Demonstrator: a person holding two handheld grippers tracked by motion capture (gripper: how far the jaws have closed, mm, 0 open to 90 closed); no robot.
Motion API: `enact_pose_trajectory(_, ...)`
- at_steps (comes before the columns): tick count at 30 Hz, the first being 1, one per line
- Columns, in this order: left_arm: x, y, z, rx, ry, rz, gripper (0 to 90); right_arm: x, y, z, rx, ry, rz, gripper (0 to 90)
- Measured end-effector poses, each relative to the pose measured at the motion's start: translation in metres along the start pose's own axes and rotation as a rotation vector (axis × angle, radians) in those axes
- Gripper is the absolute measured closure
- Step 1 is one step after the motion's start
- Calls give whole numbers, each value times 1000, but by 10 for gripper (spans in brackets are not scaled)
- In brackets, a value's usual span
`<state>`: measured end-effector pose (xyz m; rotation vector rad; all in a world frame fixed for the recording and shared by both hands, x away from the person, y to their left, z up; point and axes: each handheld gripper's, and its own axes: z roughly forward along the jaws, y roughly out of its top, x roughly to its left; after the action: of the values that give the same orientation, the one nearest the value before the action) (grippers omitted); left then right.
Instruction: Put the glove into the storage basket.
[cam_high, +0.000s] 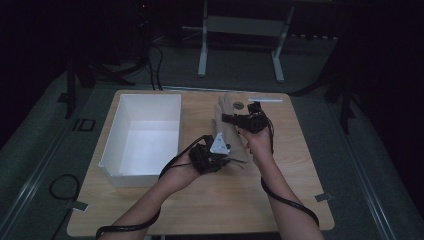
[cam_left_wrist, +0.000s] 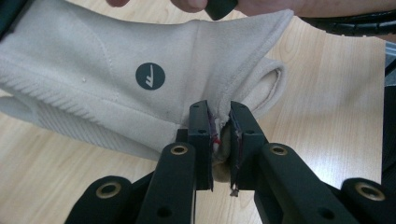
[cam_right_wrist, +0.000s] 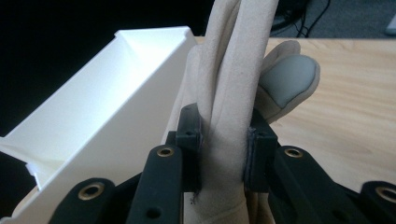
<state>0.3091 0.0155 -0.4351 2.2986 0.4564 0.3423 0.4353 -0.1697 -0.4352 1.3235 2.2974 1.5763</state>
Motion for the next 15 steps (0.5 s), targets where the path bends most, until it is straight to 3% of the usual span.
enact_pose_trajectory(5,3,2,-12,-6,9,3,818,14,11,1,-8,6,-25,727)
enact_pose_trajectory(15,17,-4,-39,-26,22,-29,818,37,32,12,-13,30,-54,727)
